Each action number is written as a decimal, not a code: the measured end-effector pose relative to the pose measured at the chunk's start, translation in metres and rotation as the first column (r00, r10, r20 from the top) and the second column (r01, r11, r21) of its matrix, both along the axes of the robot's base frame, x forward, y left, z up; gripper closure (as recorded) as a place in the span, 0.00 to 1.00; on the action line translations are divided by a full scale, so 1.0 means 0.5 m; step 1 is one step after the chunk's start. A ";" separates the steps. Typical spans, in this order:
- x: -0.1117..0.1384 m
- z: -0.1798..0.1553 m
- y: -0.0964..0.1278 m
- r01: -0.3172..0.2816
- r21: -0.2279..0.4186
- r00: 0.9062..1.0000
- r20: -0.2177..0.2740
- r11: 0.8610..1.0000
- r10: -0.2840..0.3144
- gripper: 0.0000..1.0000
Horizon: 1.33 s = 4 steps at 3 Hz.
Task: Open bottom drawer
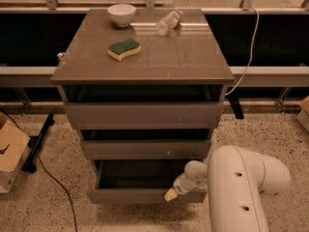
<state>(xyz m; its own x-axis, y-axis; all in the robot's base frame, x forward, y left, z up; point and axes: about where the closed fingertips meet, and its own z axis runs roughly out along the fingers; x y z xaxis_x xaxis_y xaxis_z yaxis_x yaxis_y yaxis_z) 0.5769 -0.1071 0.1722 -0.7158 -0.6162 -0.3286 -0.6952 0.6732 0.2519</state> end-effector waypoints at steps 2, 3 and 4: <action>-0.084 -0.017 0.065 -0.386 -0.210 0.922 -0.054 0.898 0.383 0.00; -0.109 -0.023 0.068 -0.483 -0.233 0.875 -0.090 0.844 0.475 0.18; -0.133 -0.025 0.058 -0.522 -0.214 0.853 -0.111 0.826 0.510 0.42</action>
Offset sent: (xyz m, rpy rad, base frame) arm -0.0628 0.0433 -0.0095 -0.3328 0.0207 0.6570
